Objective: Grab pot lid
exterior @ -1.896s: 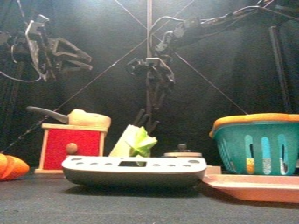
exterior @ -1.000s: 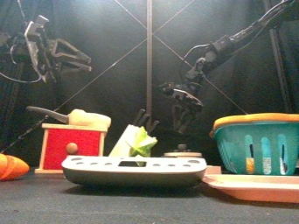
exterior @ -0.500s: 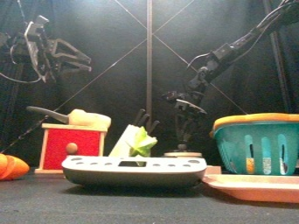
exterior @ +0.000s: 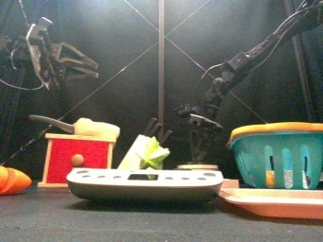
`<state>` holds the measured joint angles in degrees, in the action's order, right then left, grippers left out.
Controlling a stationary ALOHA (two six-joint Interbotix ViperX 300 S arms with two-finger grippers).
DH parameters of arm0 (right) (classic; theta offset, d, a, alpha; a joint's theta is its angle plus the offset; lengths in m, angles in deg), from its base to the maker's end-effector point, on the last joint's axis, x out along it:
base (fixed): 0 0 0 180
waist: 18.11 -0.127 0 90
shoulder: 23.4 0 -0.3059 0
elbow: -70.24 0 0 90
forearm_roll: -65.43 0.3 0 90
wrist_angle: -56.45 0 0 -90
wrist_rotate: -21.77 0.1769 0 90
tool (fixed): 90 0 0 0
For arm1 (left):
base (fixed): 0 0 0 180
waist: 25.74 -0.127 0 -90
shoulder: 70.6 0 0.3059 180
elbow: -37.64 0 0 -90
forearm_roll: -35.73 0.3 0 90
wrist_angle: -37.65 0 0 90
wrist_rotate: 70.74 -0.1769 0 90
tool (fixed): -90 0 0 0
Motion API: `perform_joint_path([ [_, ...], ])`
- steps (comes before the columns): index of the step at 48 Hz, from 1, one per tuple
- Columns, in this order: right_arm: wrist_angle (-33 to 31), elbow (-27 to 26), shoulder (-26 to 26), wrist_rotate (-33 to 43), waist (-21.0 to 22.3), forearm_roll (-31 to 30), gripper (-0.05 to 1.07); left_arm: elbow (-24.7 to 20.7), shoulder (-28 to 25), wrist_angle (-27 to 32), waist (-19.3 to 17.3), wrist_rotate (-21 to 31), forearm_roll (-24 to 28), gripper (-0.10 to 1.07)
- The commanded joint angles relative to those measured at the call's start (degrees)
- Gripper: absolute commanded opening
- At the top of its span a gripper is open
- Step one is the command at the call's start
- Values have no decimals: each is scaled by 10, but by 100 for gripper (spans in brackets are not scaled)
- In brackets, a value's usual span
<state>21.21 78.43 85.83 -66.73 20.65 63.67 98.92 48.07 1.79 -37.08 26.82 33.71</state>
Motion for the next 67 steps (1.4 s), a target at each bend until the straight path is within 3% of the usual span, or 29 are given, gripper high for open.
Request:
perform_joint_path([
  [1, 4, -6, -13, 0, 2, 0, 82, -6, -1, -2, -2, 0, -1, 74],
  [25, 11, -6, -5, 0, 2, 0, 73, -6, -1, -2, -2, 0, -1, 74],
  [44, 2, -8, -15, 1, 3, -1, 57, -5, 4, -3, -3, -2, -1, 74],
  [67, 1, -5, -58, 2, 0, 0, 56, 5, 23, -33, -14, -2, -1, 74],
])
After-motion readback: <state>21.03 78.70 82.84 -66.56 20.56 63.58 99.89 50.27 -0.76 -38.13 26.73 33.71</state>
